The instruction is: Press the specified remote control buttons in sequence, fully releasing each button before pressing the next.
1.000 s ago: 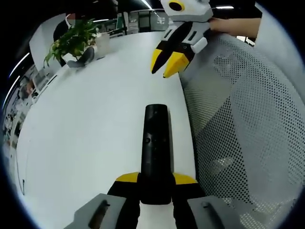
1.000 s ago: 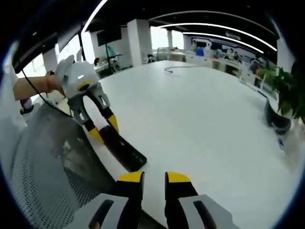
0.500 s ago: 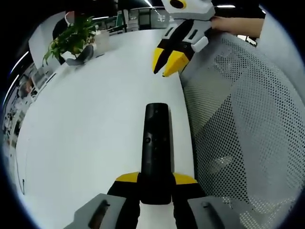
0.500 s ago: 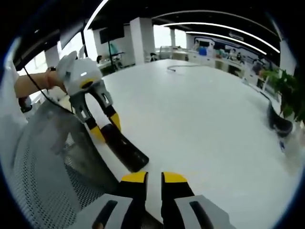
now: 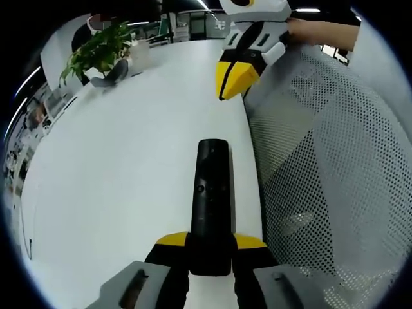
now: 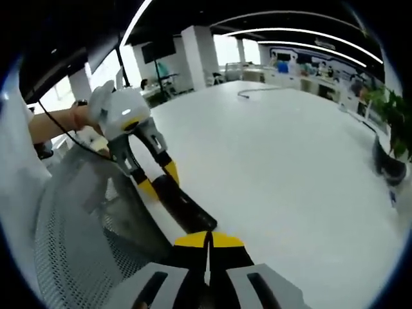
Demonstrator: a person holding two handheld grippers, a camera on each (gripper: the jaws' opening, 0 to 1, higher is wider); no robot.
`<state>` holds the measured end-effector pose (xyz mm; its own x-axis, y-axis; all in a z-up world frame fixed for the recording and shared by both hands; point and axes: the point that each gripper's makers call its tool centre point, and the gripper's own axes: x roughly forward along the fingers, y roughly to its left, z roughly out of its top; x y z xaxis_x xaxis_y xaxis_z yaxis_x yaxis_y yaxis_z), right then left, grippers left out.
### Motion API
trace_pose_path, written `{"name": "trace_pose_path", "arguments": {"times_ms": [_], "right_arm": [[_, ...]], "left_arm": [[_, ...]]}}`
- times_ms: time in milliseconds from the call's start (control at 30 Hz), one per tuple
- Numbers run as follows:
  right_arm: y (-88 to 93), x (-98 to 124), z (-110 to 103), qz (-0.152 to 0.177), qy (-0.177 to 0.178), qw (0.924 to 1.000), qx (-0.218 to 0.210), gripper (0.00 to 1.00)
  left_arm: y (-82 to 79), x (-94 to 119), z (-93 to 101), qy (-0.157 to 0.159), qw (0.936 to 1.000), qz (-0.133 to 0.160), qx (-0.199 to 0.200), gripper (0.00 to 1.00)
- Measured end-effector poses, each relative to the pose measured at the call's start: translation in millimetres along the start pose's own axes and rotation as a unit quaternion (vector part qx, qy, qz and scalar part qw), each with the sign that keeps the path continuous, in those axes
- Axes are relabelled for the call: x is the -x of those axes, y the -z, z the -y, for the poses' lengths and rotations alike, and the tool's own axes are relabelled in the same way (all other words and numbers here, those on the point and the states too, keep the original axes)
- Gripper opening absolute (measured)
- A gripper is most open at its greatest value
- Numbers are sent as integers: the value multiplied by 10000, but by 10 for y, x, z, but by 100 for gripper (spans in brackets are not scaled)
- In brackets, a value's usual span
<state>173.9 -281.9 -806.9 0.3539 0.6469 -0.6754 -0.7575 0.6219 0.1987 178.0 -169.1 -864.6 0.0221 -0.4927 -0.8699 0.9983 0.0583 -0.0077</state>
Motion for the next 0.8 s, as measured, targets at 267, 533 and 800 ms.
{"name": "trace_pose_path", "arguments": {"times_ms": [267, 533, 800], "right_arm": [[8, -160, -9, -625, -19, 9936, 942, 0], [159, -382, 5, -1389, -211, 9776, 1569, 0], [162, -488, 1, -1487, -311, 9746, 1643, 0]], "left_arm": [[5, 6, 0, -56, 9999, 121, 98, 24], [0, 5, -1, -39, 9998, 149, 99, 24], [5, 8, -4, -49, 9996, 240, 138, 24]]}}
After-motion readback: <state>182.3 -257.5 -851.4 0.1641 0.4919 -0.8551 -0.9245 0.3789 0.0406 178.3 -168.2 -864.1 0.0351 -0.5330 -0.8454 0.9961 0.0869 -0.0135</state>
